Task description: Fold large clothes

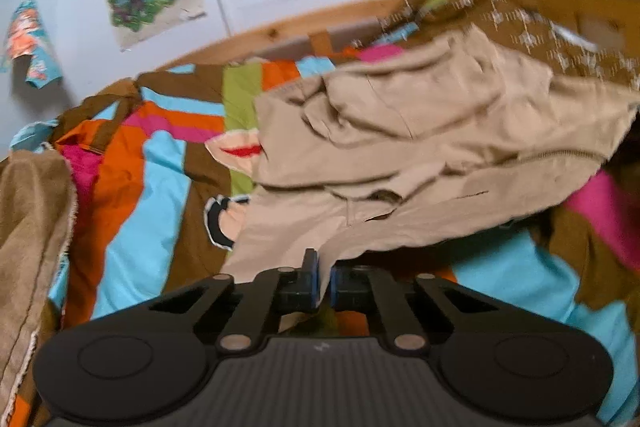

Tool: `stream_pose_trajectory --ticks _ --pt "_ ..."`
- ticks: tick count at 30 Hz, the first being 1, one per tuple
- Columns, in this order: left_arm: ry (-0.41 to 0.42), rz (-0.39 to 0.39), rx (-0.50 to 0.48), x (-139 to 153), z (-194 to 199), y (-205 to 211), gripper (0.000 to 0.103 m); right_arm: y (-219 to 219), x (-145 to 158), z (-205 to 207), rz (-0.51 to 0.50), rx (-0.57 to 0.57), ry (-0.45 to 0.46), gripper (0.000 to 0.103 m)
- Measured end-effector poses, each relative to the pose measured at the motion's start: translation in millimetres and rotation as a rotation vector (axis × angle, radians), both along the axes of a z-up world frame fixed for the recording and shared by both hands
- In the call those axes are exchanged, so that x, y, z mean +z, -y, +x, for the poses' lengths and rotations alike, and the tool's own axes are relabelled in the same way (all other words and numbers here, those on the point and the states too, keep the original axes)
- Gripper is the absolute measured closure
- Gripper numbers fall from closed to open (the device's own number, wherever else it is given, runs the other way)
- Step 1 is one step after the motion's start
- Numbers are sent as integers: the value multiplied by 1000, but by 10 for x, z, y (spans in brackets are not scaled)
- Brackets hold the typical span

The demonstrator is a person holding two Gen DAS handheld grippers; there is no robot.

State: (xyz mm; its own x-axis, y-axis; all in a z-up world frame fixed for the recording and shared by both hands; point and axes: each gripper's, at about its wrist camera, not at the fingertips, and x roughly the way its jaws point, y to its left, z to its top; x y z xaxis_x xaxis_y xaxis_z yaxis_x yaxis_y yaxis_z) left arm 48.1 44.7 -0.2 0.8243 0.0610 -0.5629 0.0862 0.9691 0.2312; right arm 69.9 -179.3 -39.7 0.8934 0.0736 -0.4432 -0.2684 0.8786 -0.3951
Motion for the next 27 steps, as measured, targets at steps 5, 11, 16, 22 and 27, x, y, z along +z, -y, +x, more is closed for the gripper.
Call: stream_pose_trajectory --ticks 5,11,16,22,27 --pt "48 -59 -13 232 -165 -102 101 -115 81 -137 -53 -27 60 96" --pt "59 -94 -91 521 -518 -310 101 -163 364 -402 -47 -88 128 97" --pt "63 -125 -114 826 -760 -543 101 -304 573 -811 -55 -102 164 97" --pt "86 -103 -158 1100 -656 -556 100 -414 848 -1275 -43 -110 191 97" --pt "98 -64 -147 1279 -77 -482 100 -353 973 -1042 -66 -75 186 97"
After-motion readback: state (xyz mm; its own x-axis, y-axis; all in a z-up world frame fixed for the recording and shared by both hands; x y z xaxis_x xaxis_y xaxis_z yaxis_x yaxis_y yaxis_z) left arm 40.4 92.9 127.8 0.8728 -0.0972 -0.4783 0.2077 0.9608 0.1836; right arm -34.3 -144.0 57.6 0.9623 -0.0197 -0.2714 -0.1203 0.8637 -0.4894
